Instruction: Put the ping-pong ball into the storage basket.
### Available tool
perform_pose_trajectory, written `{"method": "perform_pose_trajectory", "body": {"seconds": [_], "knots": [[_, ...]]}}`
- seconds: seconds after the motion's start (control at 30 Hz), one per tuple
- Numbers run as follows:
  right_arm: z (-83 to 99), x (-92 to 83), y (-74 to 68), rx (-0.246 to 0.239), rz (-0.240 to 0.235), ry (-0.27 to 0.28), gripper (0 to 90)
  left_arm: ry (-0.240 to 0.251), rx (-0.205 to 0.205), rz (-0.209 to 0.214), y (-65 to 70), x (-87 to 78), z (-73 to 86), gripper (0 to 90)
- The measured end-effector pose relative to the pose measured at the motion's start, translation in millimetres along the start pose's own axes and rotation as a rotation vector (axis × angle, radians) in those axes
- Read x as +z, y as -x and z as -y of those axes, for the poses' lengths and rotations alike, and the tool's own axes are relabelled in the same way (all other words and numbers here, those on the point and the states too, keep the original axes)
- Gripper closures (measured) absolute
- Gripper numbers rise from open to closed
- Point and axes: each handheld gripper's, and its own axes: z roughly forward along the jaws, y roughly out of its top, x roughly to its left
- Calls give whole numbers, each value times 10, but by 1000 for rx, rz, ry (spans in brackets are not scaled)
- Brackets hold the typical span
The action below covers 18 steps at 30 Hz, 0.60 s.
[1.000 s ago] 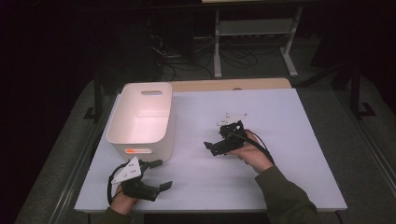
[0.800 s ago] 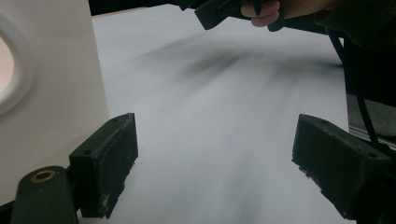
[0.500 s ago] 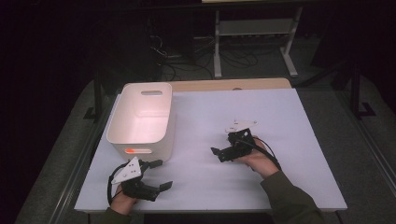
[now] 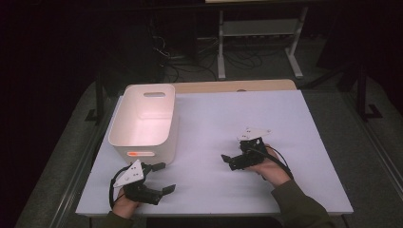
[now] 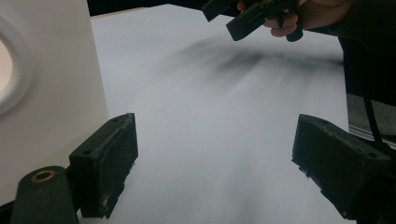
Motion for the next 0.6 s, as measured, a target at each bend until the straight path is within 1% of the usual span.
{"method": "perform_pose_trajectory", "body": {"seconds": [0.27, 0.6], "knots": [[111, -128, 45, 19, 16, 8, 20, 0, 0, 0, -1, 1, 0, 138], [284, -277, 89, 31, 46, -2, 20, 0, -3, -1, -3, 2, 0, 138]]}}
